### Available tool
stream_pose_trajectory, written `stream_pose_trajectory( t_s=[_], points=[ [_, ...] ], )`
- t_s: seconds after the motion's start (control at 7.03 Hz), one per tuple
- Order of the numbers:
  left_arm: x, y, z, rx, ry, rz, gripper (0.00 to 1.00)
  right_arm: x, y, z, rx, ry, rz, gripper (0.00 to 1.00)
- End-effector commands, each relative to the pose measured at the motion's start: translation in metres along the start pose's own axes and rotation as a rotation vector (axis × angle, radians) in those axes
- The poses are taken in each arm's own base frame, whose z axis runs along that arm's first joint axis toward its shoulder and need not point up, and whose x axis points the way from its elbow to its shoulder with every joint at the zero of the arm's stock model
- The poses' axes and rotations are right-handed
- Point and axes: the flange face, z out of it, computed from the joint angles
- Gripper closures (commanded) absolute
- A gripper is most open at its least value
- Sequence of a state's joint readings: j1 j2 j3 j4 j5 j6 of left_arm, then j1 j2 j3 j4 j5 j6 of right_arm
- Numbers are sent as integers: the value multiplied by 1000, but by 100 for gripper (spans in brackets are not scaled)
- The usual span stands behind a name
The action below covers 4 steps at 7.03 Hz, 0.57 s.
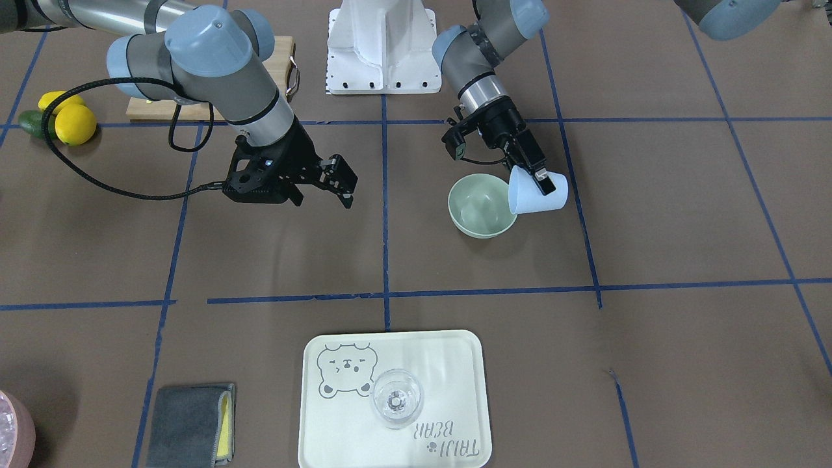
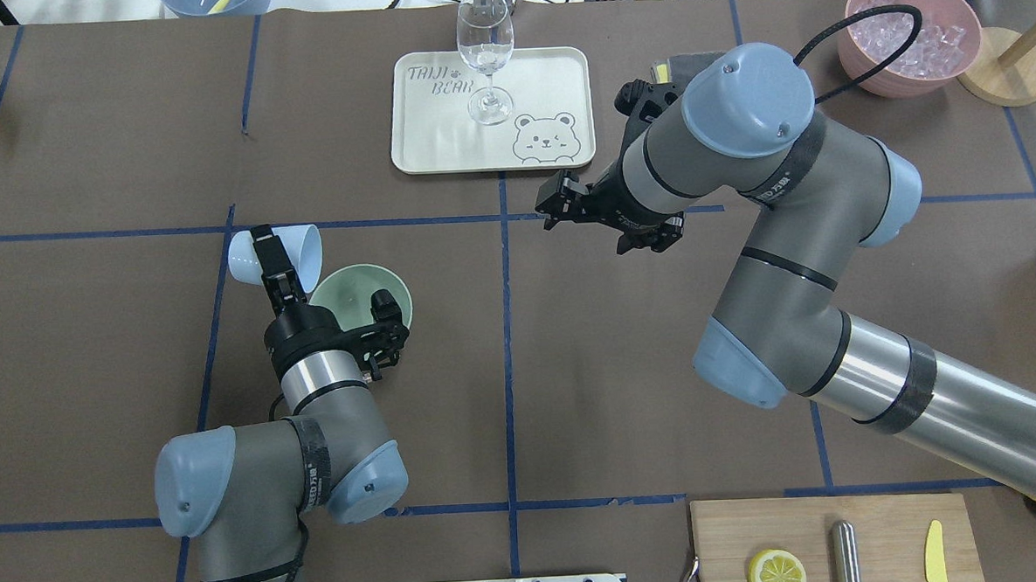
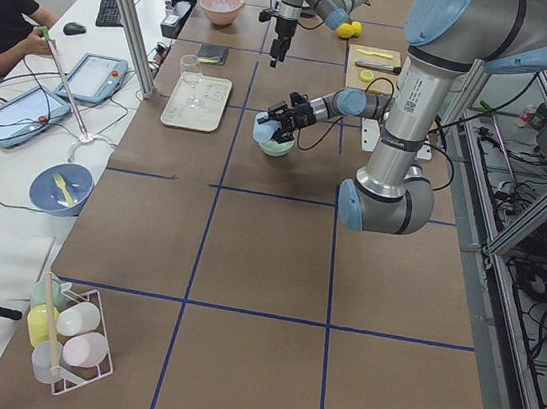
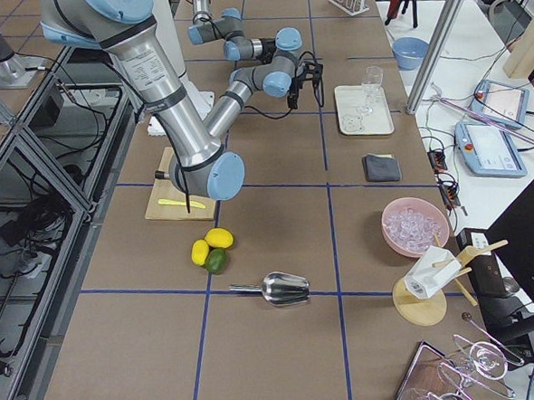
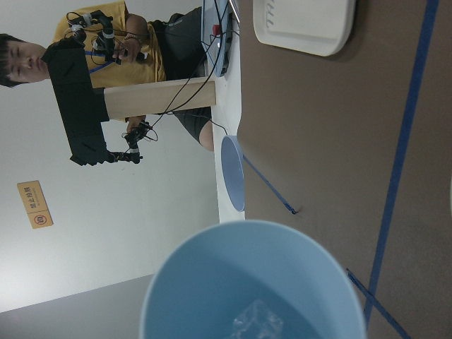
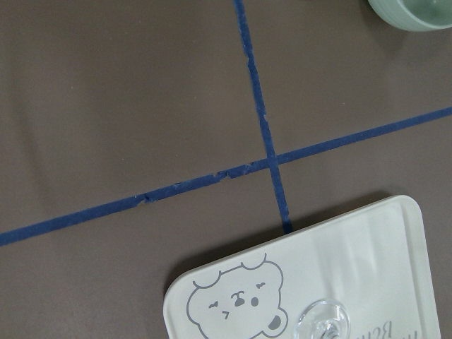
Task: Pour ice into bowl
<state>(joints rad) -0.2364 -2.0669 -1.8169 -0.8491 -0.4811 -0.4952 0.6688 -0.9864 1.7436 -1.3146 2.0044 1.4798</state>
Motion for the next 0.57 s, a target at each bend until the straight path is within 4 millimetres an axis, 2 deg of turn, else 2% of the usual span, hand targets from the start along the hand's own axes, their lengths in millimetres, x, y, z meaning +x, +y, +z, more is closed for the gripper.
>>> stream_pose_trajectory(
  t_s=[0.0, 0.28, 0.43],
  points=[
    [5, 7, 4, -34, -26, 114, 100, 1, 0, 0, -4, 1, 2, 0],
    [-1, 6, 1, -45, -32, 176, 100, 1, 1, -1, -16, -4, 8, 0],
    [-4, 6, 2, -47, -50, 191, 100, -2, 5, -9, -15, -17, 6, 0]
  ],
)
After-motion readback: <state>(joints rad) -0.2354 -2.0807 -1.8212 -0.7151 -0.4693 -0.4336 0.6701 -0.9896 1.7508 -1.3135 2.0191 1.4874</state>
